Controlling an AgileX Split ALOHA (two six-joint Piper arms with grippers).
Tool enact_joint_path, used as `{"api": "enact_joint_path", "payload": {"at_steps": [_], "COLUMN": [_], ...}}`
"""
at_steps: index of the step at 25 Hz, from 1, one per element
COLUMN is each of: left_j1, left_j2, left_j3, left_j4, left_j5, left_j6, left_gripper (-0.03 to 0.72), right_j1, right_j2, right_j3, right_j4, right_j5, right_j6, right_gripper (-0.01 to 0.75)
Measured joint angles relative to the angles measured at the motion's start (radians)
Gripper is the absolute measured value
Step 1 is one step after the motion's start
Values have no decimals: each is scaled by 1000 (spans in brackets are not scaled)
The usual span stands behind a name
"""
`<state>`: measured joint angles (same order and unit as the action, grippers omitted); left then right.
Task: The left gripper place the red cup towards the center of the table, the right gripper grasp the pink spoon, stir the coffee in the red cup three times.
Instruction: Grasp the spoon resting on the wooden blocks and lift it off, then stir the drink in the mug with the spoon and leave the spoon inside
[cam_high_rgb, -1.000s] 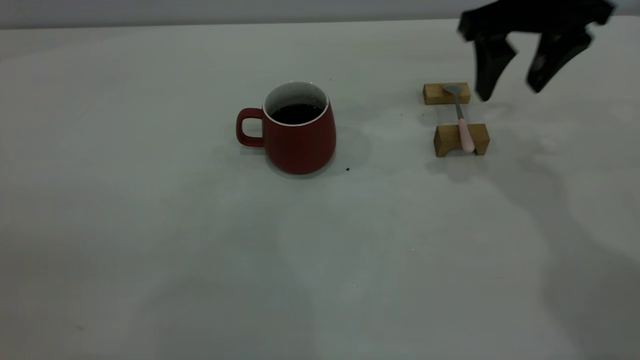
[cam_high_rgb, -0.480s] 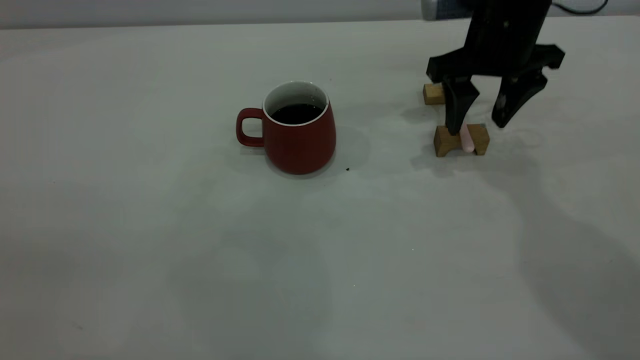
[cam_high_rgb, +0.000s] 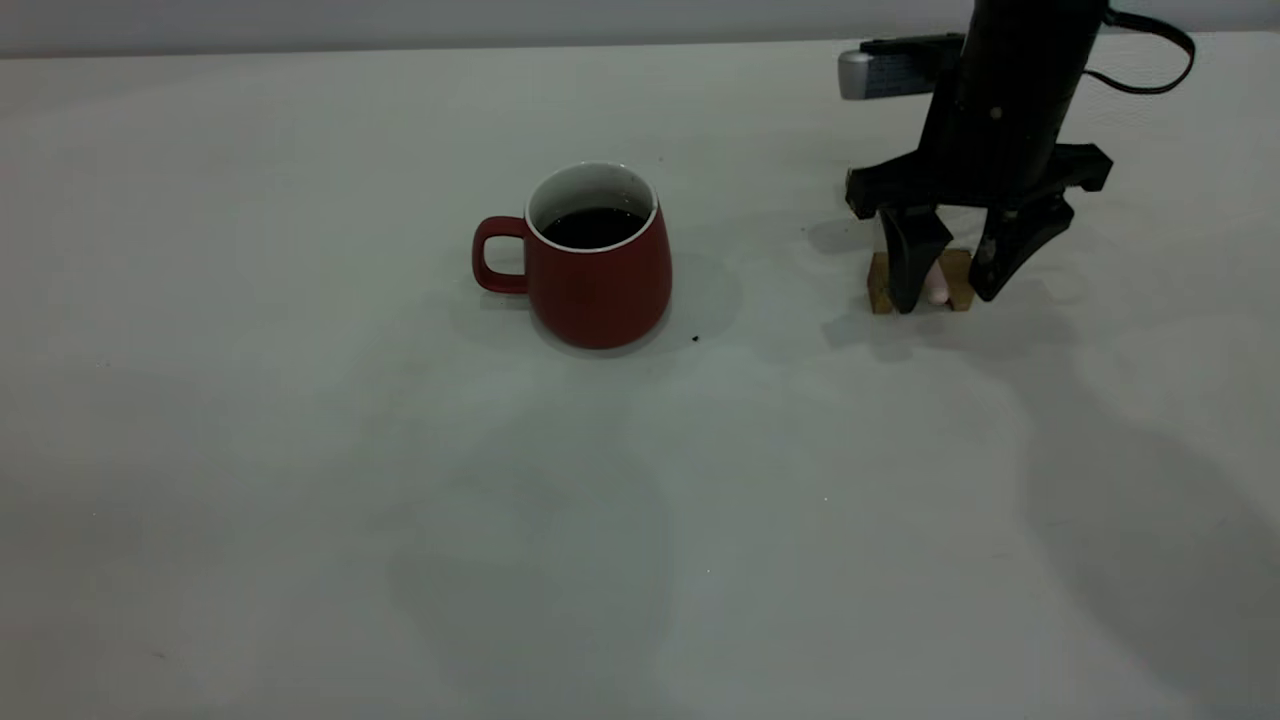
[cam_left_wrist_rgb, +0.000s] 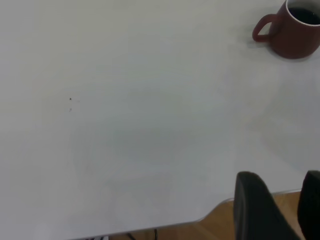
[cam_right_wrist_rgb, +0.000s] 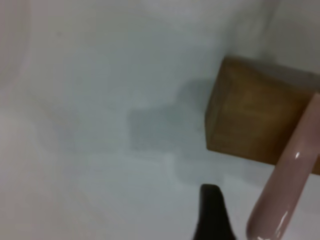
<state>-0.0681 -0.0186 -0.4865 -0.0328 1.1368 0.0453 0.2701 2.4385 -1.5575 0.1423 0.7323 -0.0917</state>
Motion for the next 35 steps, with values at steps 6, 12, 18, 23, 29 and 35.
{"api": "enact_joint_path", "payload": {"at_steps": [6,12,18,23,29,35], "left_j1": [0,0,0,0,0,0], "left_j2": [0,0,0,0,0,0], "left_j3": [0,0,0,0,0,0], "left_j4": [0,0,0,0,0,0], "left_j5": [0,0,0,0,0,0], "left_j6": [0,-1,-1,-1,-1,-1], "left_gripper": [287,287,287,287,287,287], "right_j1": [0,0,0,23,81,161], "right_j2": [2,-71,-267,-304,-284,-232], "right_j3": [0,0,0,0,1,1], "right_j4": [-41,-87,221,771,1236,1389], "right_j5": [-3,40,126,148,134,37], "right_j6": [19,39,92,231,593,866], "right_gripper": [266,147,147,147,147,147]}}
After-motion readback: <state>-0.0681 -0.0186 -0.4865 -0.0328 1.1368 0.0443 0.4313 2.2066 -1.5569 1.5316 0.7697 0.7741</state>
